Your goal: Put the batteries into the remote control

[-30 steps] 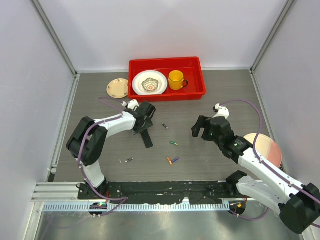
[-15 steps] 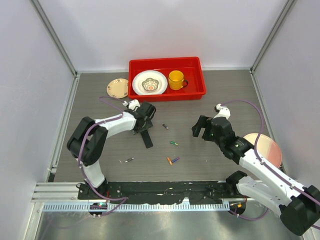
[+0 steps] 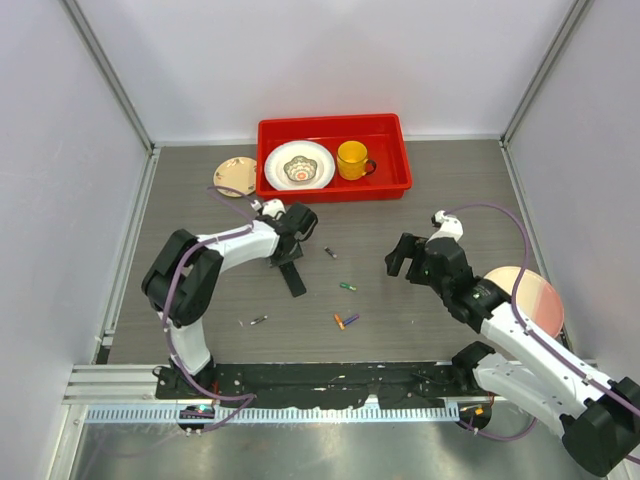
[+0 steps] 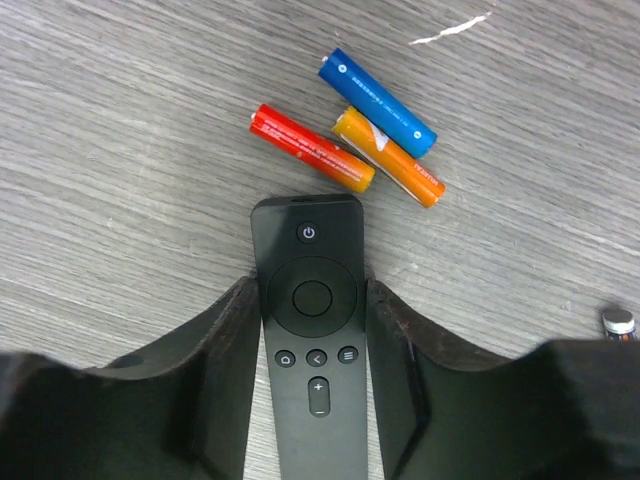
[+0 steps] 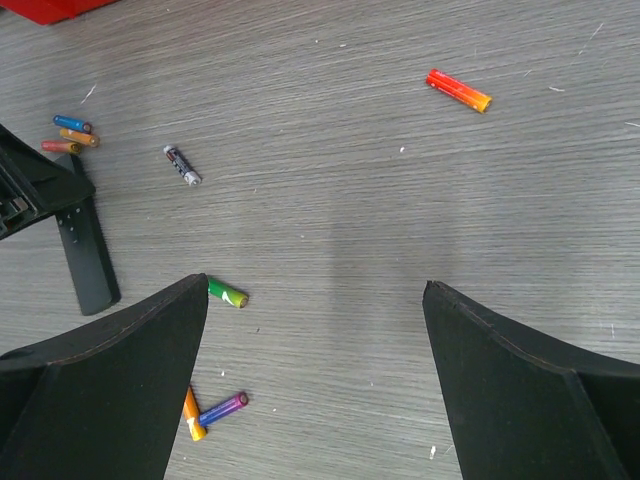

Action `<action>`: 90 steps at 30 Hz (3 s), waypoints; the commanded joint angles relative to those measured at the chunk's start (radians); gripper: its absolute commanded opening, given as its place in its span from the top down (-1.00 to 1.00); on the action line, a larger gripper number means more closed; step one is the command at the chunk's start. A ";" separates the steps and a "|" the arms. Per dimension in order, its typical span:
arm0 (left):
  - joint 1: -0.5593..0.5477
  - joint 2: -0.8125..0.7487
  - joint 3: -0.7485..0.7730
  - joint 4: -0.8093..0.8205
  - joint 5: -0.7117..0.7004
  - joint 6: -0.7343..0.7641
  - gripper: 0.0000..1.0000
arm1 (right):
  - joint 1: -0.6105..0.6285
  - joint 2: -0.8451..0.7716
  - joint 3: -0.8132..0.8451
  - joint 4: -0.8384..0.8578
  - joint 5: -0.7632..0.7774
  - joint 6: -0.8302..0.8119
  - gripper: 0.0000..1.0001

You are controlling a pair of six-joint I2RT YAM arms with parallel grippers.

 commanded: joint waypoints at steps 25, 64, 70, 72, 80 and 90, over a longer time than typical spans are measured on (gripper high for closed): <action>0.000 -0.689 -0.589 1.065 0.570 0.081 0.99 | 0.002 0.011 0.043 0.315 -0.565 0.164 -0.91; -0.002 -0.429 -0.606 1.971 0.832 -0.301 1.00 | 0.028 0.111 -0.069 0.865 -0.900 0.241 -0.79; -0.005 -0.427 -0.606 1.974 0.843 -0.296 1.00 | 0.047 0.144 -0.054 0.921 -0.914 0.261 -0.72; -0.006 -0.424 -0.606 1.974 0.843 -0.296 1.00 | 0.051 0.163 -0.052 0.935 -0.915 0.274 -0.65; -0.009 -0.424 -0.617 1.995 0.837 -0.298 1.00 | 0.067 0.203 -0.062 0.991 -0.933 0.298 -0.27; -0.005 -0.420 -0.618 2.008 0.870 -0.307 -0.07 | 0.067 0.138 -0.025 0.817 -0.966 0.162 0.77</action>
